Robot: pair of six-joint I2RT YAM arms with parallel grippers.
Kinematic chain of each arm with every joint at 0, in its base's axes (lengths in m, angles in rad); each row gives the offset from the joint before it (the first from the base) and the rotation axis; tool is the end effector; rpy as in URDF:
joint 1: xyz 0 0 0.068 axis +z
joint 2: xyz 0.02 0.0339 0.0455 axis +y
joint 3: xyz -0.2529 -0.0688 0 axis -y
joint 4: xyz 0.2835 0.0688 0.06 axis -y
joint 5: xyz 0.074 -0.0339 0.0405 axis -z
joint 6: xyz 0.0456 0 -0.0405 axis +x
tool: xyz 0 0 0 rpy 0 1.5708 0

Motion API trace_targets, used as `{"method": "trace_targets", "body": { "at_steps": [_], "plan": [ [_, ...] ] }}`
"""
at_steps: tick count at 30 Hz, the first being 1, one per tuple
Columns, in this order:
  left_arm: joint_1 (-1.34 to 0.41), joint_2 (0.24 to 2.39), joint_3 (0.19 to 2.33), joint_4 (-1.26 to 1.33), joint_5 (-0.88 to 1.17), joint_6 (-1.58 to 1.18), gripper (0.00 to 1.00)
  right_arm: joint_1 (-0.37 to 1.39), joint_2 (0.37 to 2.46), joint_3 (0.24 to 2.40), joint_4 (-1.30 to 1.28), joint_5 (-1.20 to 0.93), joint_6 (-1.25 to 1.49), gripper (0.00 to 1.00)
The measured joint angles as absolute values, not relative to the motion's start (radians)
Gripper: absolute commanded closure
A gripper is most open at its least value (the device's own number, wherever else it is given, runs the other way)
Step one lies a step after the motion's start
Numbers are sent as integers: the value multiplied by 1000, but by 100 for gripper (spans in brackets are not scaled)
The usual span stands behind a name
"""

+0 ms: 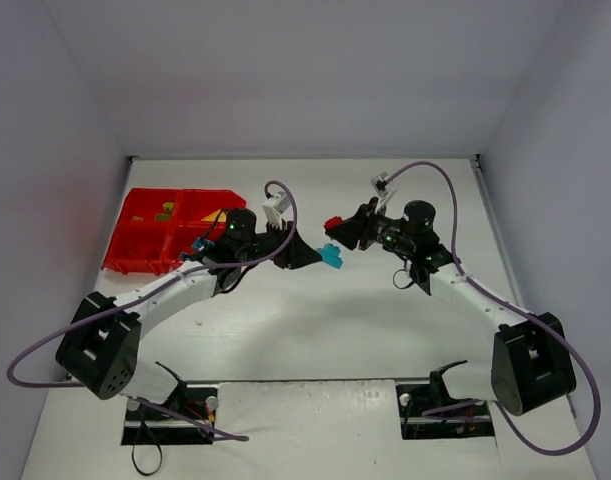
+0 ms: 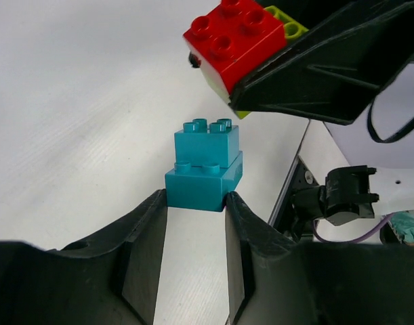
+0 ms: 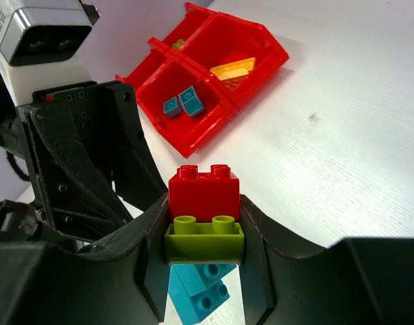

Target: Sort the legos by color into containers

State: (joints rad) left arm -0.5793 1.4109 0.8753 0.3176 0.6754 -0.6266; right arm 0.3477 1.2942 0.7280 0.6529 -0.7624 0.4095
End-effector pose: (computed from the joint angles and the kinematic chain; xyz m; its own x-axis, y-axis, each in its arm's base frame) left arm 0.2866 -0.2216 0.2464 -0.6967 -0.0911 -0.7116 0.6537 0.3278 -0.6820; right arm 0.2985 0.1417 0.2646 -0.2810 0.2044 -0.9377 -0.8519 0.3969 0.3418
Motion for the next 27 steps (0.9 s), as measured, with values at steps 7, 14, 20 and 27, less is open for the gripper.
{"method": "trace_targets", "body": {
  "at_steps": [7, 14, 20, 27],
  "plan": [
    [-579, 1485, 853, 321, 631, -624, 98, 348, 1299, 728, 534, -606, 346, 98],
    [-579, 1497, 807, 305, 573, -607, 98, 348, 1349, 735, 321, -353, 311, 96],
    [-580, 1474, 807, 231, 511, -549, 98, 366, 1486, 782, 165, -173, 325, 89],
    [-603, 1385, 810, 108, 409, -459, 98, 403, 1639, 837, 69, -39, 364, 64]
  ]
}}
